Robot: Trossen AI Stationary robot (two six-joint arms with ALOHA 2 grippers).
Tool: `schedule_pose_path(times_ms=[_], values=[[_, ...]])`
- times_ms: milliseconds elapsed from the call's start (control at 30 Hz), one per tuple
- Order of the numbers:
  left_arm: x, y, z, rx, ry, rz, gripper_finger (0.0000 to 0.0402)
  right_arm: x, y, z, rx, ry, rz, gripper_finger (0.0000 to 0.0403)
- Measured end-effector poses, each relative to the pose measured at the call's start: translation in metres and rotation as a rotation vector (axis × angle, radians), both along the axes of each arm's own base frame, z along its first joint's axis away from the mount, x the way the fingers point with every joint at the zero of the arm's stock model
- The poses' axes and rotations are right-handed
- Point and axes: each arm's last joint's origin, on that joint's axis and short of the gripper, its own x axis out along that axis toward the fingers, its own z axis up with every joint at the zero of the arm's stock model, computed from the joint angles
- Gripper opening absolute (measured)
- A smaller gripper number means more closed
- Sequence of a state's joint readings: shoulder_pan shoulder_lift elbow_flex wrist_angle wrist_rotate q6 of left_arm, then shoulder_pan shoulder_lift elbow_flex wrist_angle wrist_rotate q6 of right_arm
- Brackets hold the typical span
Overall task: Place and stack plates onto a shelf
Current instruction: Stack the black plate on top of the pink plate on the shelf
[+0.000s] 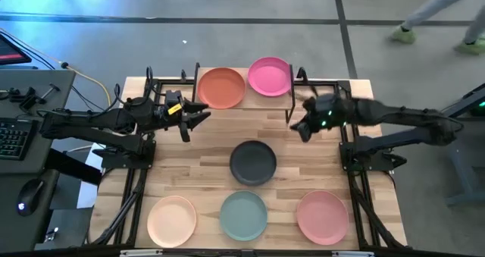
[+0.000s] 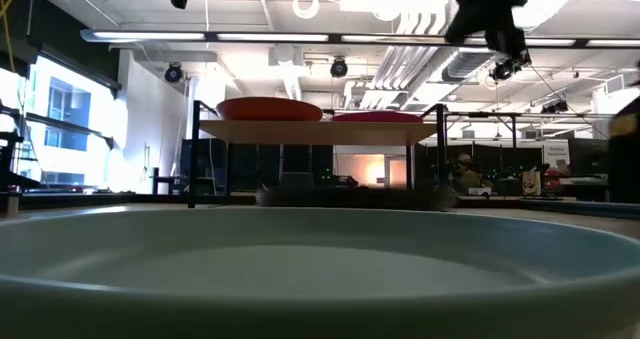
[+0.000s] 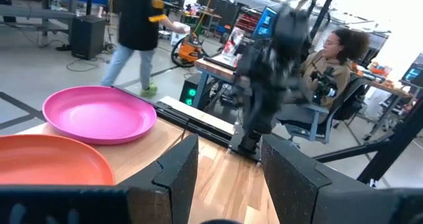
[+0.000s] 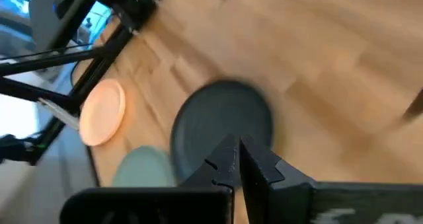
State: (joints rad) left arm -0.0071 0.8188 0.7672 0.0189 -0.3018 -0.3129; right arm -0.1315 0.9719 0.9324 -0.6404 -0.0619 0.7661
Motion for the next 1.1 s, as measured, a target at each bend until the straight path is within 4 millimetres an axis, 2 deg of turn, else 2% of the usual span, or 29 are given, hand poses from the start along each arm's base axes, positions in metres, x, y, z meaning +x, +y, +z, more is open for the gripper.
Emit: schedule_pose_path(times_ms=[133,267,367,567,633,700,833,967,1100], values=[[0.000,0.000,0.000,0.000,0.000,0.002,0.0154,0.006,0.015,-0.035,0.170,0.001,0.027,0.0018],[0.000,0.000,0.000,0.000,0.000,0.002,0.0154,0.007,0.026,-0.052,0.250,0.027,0.020,0.0061],[0.000,0.000,0.000,0.000,0.000,0.002,0.0154,0.012,0.031,-0.044,0.259,0.008,0.036,0.0098],[0.000,0.000,0.000,0.000,0.001,0.002,0.0154,0.039,0.039,-0.001,0.137,-0.076,0.166,0.0141],[0.000,0.000,0.000,0.000,0.000,0.002,0.0154,0.051,0.042,0.005,0.069,-0.019,0.189,0.0144],[0.000,0.000,0.000,-0.001,0.001,0.002,0.0154,0.062,0.042,0.002,-0.002,0.079,0.175,0.0145],[0.000,0.000,0.000,-0.013,-0.003,0.001,0.0154,0.081,0.038,-0.018,-0.035,0.271,0.115,0.0145],[0.000,0.000,0.000,-0.025,-0.004,-0.005,0.0154,0.092,0.037,-0.056,0.029,0.451,0.100,0.0146],[0.000,0.000,-0.001,-0.025,-0.002,-0.009,0.0154,0.092,0.038,-0.095,0.073,0.548,0.121,0.0146]])
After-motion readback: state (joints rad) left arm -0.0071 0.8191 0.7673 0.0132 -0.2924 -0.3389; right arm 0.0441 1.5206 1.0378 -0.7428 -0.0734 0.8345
